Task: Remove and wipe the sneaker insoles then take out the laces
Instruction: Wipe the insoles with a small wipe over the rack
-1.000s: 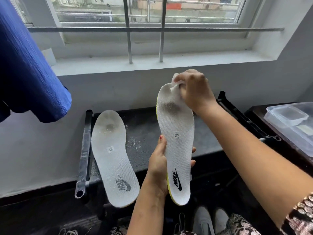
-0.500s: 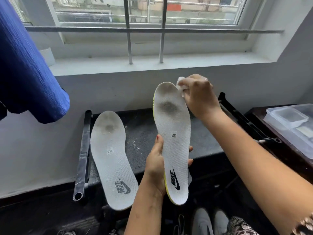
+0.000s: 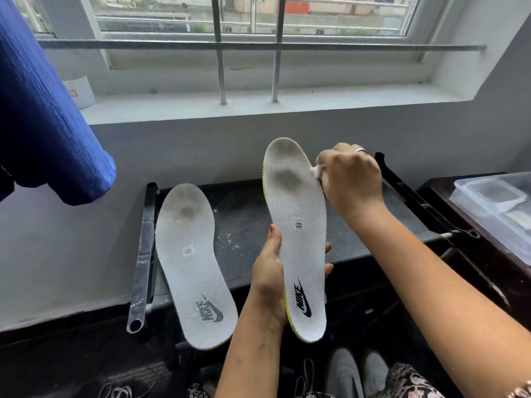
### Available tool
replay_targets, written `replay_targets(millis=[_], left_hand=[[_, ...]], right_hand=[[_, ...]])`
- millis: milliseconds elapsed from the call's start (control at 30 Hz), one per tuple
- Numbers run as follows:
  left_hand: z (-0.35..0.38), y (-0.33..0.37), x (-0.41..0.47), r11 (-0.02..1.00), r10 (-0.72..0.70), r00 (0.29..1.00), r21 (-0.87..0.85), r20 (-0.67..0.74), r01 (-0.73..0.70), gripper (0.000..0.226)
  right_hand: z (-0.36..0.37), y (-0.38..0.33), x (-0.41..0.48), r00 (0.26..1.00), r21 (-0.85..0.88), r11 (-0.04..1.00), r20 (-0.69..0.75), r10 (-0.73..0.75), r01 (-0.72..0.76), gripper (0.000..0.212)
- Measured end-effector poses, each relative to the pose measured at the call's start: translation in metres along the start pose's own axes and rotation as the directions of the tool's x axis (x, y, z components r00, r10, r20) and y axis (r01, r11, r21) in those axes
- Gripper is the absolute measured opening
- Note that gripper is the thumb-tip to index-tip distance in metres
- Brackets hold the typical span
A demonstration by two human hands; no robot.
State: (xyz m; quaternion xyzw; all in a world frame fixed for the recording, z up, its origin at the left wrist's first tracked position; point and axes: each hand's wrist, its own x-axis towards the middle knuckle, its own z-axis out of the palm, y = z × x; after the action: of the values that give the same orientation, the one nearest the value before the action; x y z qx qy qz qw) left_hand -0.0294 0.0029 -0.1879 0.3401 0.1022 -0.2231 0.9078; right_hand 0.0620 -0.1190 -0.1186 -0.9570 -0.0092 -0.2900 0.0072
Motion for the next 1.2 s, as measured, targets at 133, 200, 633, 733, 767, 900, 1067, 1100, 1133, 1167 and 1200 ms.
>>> replay_targets(millis=[133,200,633,733,767,900,1067,1100,1133,1167,1200], left_hand=[[-0.003,0.002,0.004,0.999,0.022,1.0,-0.026,-0.001,-0.022,0.055],[-0.003,0.002,0.005,0.997,0.032,0.999,-0.065,-0.003,-0.032,0.056],[0.003,0.003,0.006,0.99,0.03,0.999,-0.136,0.034,-0.025,0.059],[0.001,0.002,0.005,0.995,0.025,0.998,-0.095,0.059,-0.019,0.066],[-0.002,0.001,0.005,0.997,0.039,0.998,-0.072,0.046,-0.035,0.065],[-0.005,0.006,0.006,0.996,0.071,0.997,-0.057,0.028,-0.069,0.065],[-0.006,0.006,0.005,0.992,0.023,0.995,-0.123,0.102,-0.01,0.077],[-0.007,0.006,0.005,0.995,0.008,0.996,-0.104,0.093,0.001,0.078],[-0.005,0.006,0.004,0.996,0.001,0.997,-0.094,0.077,0.007,0.078],[-0.005,0.007,0.003,0.997,0.0,0.998,-0.083,0.06,0.005,0.078],[-0.004,0.007,0.002,0.997,0.01,0.998,-0.078,0.054,-0.006,0.078]], right_hand=[[-0.014,-0.023,-0.021,0.993,0.295,0.95,-0.087,-0.075,0.098,0.014],[-0.017,-0.035,-0.033,0.981,0.516,0.855,0.133,-0.139,0.051,0.015],[-0.045,-0.022,-0.059,0.899,0.625,0.775,0.389,-0.2,-0.098,0.012],[-0.025,-0.01,-0.07,0.949,0.3,0.951,0.315,-0.024,-0.076,0.014],[-0.023,-0.004,-0.071,0.983,0.113,0.99,0.172,0.06,-0.08,0.014],[-0.042,-0.008,-0.081,0.984,0.464,0.873,0.158,0.082,-0.147,0.012],[-0.046,-0.015,-0.11,0.862,0.531,0.831,0.487,-0.14,-0.165,0.013],[-0.041,-0.01,-0.112,0.923,0.367,0.923,0.384,-0.035,-0.118,0.018],[-0.042,-0.007,-0.113,0.959,0.243,0.961,0.278,0.059,-0.129,0.024],[-0.043,-0.006,-0.113,0.977,0.227,0.96,0.175,0.126,-0.164,0.024],[-0.047,-0.006,-0.114,0.969,0.316,0.924,0.186,0.164,-0.217,0.019]])
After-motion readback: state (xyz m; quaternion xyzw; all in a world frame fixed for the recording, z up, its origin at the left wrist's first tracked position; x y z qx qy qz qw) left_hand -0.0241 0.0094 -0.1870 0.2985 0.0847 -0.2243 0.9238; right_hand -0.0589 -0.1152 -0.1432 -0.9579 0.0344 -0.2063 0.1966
